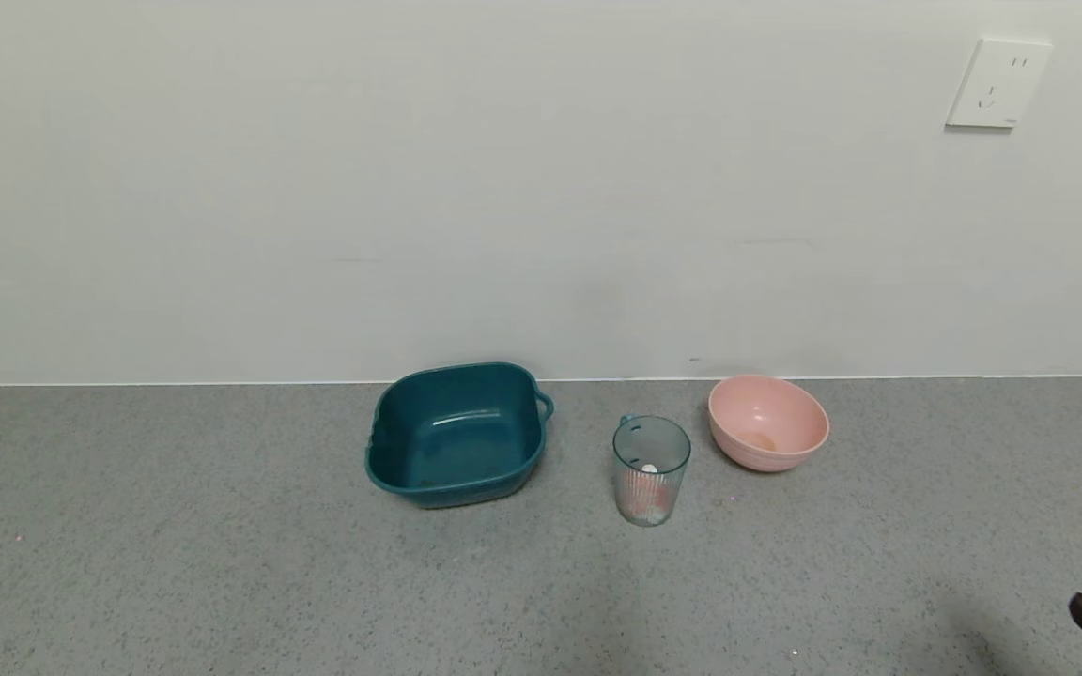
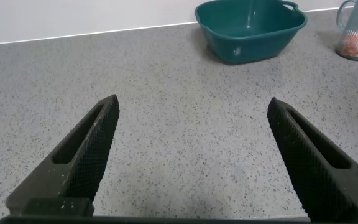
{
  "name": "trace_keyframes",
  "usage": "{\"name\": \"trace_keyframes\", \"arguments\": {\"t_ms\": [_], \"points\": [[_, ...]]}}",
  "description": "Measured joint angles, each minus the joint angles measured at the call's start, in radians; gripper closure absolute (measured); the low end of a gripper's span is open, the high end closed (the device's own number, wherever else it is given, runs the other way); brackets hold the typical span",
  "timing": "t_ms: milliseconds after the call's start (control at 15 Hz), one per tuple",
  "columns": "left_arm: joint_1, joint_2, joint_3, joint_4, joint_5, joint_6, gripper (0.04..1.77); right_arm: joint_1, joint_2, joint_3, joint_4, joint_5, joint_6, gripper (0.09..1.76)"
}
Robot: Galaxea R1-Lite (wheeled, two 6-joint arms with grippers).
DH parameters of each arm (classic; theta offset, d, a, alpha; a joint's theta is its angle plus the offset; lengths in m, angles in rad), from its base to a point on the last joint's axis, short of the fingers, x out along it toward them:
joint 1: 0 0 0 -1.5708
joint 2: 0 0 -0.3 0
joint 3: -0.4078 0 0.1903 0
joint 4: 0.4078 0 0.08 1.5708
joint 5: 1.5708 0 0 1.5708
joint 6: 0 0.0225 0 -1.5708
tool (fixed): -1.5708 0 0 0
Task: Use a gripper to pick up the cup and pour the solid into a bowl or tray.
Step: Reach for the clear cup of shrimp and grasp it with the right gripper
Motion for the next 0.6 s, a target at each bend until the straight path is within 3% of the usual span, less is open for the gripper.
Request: {"name": "trace_keyframes", "arguments": {"t_ms": [600], "points": [[0.0,0.0,0.0,0.0,0.0,0.0,0.09,0.168,0.56,-0.003,-0.305,0.0,0.008,0.14]]}}
